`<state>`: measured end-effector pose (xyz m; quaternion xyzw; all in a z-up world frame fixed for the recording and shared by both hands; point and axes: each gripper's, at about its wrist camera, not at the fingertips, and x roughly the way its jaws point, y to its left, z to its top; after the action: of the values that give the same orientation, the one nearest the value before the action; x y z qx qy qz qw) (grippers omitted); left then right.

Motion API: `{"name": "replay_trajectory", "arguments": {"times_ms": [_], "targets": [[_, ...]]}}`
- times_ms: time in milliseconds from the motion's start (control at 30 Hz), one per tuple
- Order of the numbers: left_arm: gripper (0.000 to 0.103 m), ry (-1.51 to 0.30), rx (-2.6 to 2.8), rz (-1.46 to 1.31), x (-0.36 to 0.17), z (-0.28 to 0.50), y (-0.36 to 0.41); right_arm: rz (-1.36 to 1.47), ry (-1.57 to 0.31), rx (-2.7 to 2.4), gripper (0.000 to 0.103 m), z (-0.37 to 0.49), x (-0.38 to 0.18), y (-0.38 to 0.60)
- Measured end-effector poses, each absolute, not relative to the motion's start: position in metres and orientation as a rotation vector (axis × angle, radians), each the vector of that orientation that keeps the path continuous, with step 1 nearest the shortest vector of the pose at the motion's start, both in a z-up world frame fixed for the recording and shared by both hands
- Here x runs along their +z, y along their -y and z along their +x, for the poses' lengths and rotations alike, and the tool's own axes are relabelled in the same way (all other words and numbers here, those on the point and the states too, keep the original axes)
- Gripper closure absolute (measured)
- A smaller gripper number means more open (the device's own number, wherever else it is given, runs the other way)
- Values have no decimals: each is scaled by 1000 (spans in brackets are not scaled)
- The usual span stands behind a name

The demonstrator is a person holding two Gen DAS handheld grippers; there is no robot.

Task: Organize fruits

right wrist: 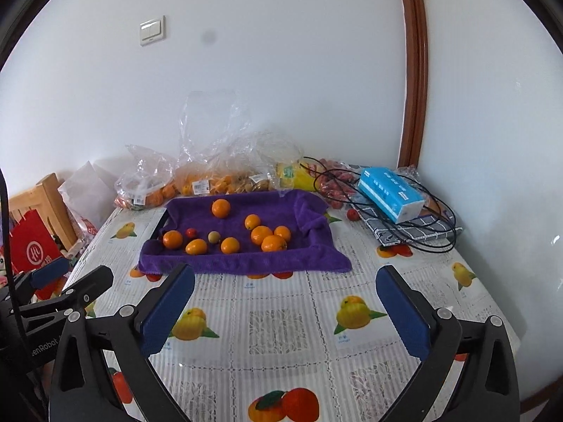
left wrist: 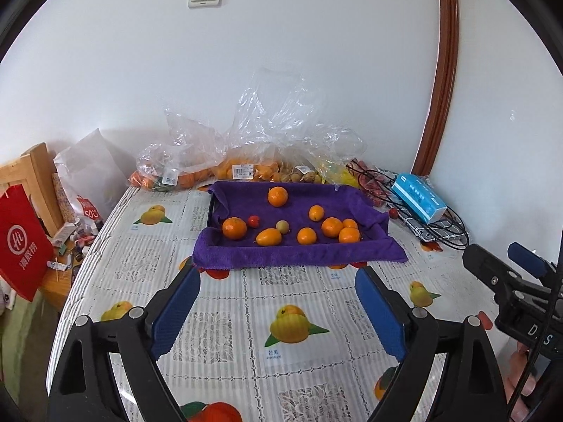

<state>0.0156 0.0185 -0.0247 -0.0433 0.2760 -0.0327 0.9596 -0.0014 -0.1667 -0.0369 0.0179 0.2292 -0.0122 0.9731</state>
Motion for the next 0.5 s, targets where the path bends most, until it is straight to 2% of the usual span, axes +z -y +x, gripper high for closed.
{"name": "replay_trajectory", "arguments": {"times_ms": [500], "targets": [[11,-526,-55,-87,-10,-16,-13,60,-445,-50,1,-36,-39,185]]}}
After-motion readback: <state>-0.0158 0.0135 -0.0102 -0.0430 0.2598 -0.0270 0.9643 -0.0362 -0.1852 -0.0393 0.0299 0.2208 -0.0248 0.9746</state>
